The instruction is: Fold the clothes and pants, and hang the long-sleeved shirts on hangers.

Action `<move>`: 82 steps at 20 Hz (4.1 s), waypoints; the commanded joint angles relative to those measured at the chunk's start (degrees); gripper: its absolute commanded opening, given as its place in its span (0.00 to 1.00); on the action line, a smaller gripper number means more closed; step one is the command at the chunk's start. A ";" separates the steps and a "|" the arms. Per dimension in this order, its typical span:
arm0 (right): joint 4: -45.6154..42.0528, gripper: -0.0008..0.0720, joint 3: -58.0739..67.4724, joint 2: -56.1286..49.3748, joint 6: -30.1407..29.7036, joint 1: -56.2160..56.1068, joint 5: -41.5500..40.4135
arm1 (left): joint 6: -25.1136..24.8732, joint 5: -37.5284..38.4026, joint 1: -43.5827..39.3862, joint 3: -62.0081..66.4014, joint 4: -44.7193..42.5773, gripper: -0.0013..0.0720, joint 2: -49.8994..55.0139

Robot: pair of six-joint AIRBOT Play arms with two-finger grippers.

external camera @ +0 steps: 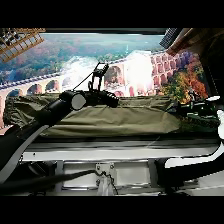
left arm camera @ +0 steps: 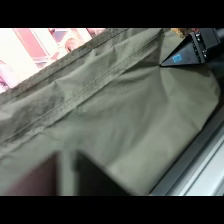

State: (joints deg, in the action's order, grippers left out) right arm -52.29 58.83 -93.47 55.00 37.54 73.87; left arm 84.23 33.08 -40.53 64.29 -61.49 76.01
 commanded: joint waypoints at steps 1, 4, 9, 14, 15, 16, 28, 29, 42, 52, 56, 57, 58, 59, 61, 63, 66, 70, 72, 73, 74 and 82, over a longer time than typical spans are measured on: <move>0.24 0.03 0.17 2.62 6.95 0.11 1.55 | -5.77 -0.55 -0.55 0.04 10.27 0.03 3.15; -7.04 0.03 2.34 8.04 19.08 0.15 3.69 | -14.38 1.64 -1.92 0.42 27.21 0.03 8.76; -16.79 0.03 7.39 17.53 30.12 0.15 4.70 | -16.09 2.29 -8.26 4.76 33.68 0.03 19.69; -20.65 0.03 15.78 21.24 37.59 0.15 9.84 | -16.11 2.29 -14.16 17.29 37.59 0.03 31.89; -20.65 0.03 16.98 21.29 38.27 0.15 11.58 | -16.06 2.29 -15.39 21.05 37.62 0.03 34.53; -20.59 0.03 17.92 21.33 38.99 0.13 13.31 | -15.96 2.32 -16.50 24.70 37.62 0.03 37.00; -19.12 0.03 24.37 21.81 43.60 -0.09 22.18 | 1.18 3.93 -19.76 49.22 26.62 0.02 54.99; -18.97 0.03 24.37 22.05 43.71 -0.09 22.23 | 2.16 3.96 -19.76 49.42 26.60 0.02 54.99; -15.45 0.03 24.33 23.04 44.54 -6.56 20.96 | 0.17 21.27 -11.67 49.57 32.37 0.03 43.01; -19.58 0.03 16.13 22.93 56.92 -41.27 8.00 | -2.56 36.63 14.51 33.44 16.28 0.03 8.61; -20.22 0.03 10.05 22.93 61.48 -53.46 -1.03 | -2.36 36.59 24.90 22.40 16.31 0.03 -7.39; -20.17 0.03 8.92 22.93 62.31 -56.41 -4.24 | -2.36 36.59 26.58 19.85 16.28 0.03 -10.71; -20.17 0.03 8.11 22.69 62.86 -59.19 -7.13 | -2.38 36.59 27.78 17.55 16.26 0.03 -13.44; -20.20 0.03 7.82 22.10 63.04 -61.66 -9.14 | -2.36 36.59 28.68 15.41 16.26 0.03 -15.85; -20.04 0.03 7.65 19.89 63.67 -66.03 -12.98 | -2.27 36.59 29.77 11.17 16.09 0.03 -19.78; -19.26 0.04 7.65 16.72 64.13 -69.61 -16.41 | -0.59 36.59 29.92 7.74 14.60 0.03 -22.38; -19.10 0.67 7.65 12.98 63.93 -73.81 -20.11 | 0.46 36.59 29.92 4.07 13.90 0.03 -24.59; -21.24 0.79 7.67 14.86 63.84 -74.44 -19.32 | 0.96 36.61 29.90 2.80 13.92 0.03 -25.33; -24.85 0.79 7.65 17.81 63.82 -73.18 -16.17 | 1.09 36.87 29.81 2.64 13.92 0.03 -25.77; -28.33 0.79 7.65 19.56 63.60 -72.63 -13.70 | 1.09 37.09 29.79 2.23 13.92 0.03 -26.47; -33.53 0.79 7.65 21.57 62.38 -72.06 -10.14 | 1.14 37.11 29.70 1.55 13.90 0.03 -27.36; -49.40 0.70 -1.31 39.56 52.98 -55.91 3.82 | 14.45 36.24 23.23 -12.22 -1.16 0.03 -38.38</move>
State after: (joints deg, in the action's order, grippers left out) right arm -98.45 60.95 -59.94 111.79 -25.26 73.28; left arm 93.49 69.73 -14.70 56.66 -56.45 41.06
